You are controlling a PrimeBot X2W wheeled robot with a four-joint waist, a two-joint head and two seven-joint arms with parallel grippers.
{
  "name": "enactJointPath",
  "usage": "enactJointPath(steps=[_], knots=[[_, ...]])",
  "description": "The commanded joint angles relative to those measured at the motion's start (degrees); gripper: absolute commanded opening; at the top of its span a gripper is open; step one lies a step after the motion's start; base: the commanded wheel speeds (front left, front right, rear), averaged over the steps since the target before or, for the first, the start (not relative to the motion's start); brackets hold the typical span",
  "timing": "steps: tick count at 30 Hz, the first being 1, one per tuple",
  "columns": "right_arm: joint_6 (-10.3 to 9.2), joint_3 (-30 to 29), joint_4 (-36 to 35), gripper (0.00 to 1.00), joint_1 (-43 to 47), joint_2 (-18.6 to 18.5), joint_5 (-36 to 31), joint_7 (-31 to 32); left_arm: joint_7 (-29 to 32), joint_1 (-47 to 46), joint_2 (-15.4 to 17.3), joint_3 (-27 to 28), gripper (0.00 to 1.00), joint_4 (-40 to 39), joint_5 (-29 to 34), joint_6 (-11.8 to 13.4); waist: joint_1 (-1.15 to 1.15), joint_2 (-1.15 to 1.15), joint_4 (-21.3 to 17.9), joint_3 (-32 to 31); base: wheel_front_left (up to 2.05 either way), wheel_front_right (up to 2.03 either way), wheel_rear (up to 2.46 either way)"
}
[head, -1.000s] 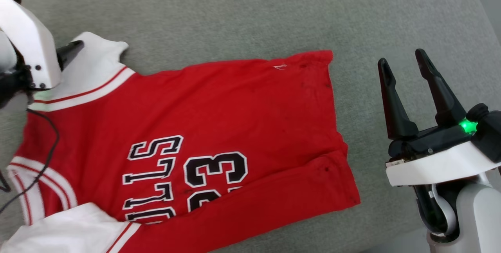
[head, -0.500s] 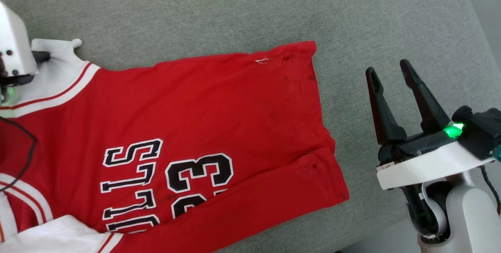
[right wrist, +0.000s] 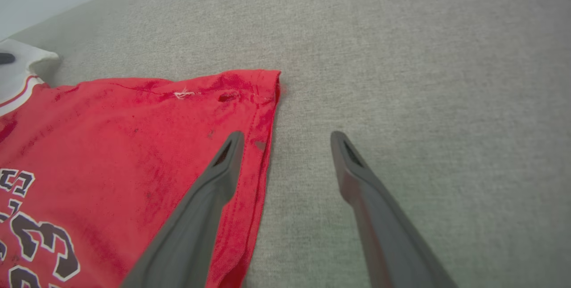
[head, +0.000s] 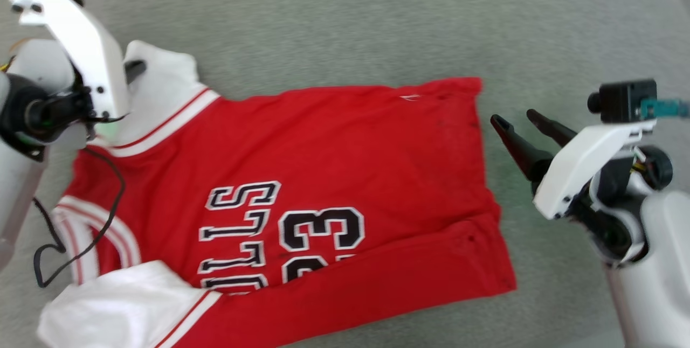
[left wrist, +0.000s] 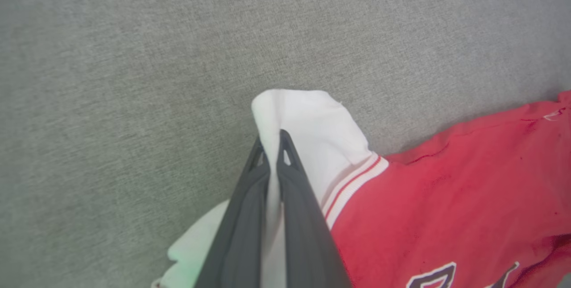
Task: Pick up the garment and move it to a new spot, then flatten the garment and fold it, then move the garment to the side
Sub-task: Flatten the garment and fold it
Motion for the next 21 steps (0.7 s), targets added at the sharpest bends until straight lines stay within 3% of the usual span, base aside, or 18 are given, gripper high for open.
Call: enactJointPath(steps=[1,8,15,16,17,21], knots=[[-0.02,-0.6,2.0,1.0,-2.2,-0.9,0.7,3.5,-0.7,-0.8,-1.1,-0.8,0.0,-1.0,0.9,-0.9,-0.01,0.0,3.9,-0.9,0.0,0.0,0.0],[-0.02,-3.8,9.6,1.0,-11.2,-2.2,-1.4,13.6,-4.2,-3.4,-3.6,-1.6,0.0,-5.3,3.0,-2.9,-0.01,0.0,9.6,1.7,0.0,0.0,0.0],[-0.02,-4.2,18.1,1.0,-15.3,-1.9,-3.6,21.3,-7.3,-4.5,-4.6,-2.2,0.0,-7.8,4.9,-3.9,-0.01,0.0,12.4,3.8,0.0,0.0,0.0],[-0.02,-3.9,19.2,0.49,-15.3,-1.4,-3.7,22.5,-7.7,-4.5,-4.6,-2.2,0.0,-7.9,5.1,-4.0,-0.01,0.0,12.5,3.8,0.0,0.0,0.0],[-0.02,-3.4,19.8,0.04,-15.2,-1.2,-3.8,23.5,-8.0,-4.3,-4.7,-2.3,0.0,-7.9,5.1,-4.2,-0.01,0.0,12.7,3.8,0.0,0.0,0.0],[-0.02,-2.8,19.5,0.0,-15.5,-1.6,-3.9,23.8,-9.4,-3.0,-4.6,-2.2,0.0,-7.2,5.3,-4.4,-0.01,0.0,12.9,3.3,0.0,0.0,0.0]])
